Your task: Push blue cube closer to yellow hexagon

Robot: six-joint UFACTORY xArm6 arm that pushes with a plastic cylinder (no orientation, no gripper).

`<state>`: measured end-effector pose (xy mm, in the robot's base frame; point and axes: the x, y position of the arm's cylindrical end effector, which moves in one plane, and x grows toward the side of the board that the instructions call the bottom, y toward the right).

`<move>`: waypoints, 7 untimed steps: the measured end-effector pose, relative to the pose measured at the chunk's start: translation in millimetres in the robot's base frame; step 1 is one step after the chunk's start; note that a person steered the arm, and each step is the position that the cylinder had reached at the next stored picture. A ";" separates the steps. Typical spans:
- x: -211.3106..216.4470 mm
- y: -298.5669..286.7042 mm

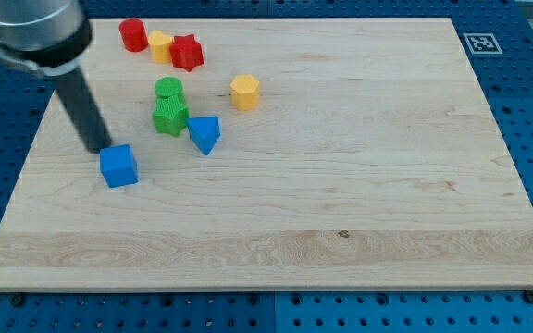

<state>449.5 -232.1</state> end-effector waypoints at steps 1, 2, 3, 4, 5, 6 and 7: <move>17.6 -19.2; 32.3 6.4; 28.3 49.8; 32.2 81.3; 53.1 74.5; 71.2 92.9; 75.6 135.1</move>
<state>525.1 -97.0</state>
